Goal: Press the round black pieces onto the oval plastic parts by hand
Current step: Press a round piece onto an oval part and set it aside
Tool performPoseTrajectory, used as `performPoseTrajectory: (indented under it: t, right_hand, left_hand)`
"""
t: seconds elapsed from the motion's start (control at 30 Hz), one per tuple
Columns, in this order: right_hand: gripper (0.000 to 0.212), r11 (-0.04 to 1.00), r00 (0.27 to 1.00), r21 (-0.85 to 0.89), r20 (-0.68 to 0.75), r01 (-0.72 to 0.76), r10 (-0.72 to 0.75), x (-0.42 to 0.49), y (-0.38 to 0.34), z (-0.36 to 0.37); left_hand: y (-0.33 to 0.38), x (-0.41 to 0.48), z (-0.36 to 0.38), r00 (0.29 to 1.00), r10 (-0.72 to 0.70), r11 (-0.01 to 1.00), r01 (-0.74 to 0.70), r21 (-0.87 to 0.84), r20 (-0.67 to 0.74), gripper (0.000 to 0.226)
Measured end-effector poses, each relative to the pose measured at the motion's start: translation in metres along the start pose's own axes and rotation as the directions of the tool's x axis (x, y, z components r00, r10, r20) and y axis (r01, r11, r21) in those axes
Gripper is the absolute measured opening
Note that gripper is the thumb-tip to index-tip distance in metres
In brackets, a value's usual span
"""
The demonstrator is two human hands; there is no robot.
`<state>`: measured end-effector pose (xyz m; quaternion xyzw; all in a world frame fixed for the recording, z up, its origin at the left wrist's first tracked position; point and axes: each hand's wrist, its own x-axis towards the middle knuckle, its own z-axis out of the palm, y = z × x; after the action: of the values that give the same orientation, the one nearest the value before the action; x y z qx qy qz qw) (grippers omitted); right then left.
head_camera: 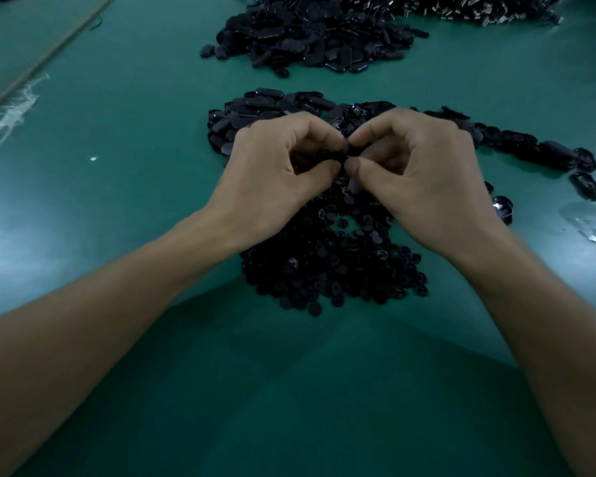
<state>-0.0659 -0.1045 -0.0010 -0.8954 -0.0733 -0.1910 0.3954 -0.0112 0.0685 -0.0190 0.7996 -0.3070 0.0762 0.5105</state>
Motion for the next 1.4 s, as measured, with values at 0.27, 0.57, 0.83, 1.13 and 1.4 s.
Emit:
performPoseTrajectory:
  t: [0.27,0.57,0.83,1.13,1.4]
  right_hand:
    - [0.014,0.98,0.997,0.198,0.078,-0.031,0.015,0.003,0.008,-0.003]
    - [0.006,0.963,0.996,0.261,0.078,-0.072,0.054,0.004,0.013,-0.005]
    - [0.006,0.978,0.998,0.202,0.05,-0.054,0.045,0.005,0.011,-0.003]
    - [0.012,0.961,0.996,0.273,0.086,-0.053,0.03,0.007,0.012,-0.003]
    - [0.014,0.928,0.99,0.366,0.138,-0.067,0.017,0.012,0.006,-0.008]
  left_hand:
    - [0.0,0.003,-0.005,0.988,-0.132,0.946,0.151,-0.288,0.083,0.023]
    - [0.001,0.004,-0.005,0.98,-0.163,0.917,0.193,-0.349,0.113,0.017]
    - [0.002,0.003,-0.003,0.985,-0.149,0.942,0.168,-0.29,0.085,0.017]
    - [0.0,0.006,-0.008,0.994,-0.088,0.966,0.101,-0.237,0.062,0.015]
    - [-0.001,0.009,-0.011,0.997,-0.06,0.956,0.07,-0.284,0.043,0.014]
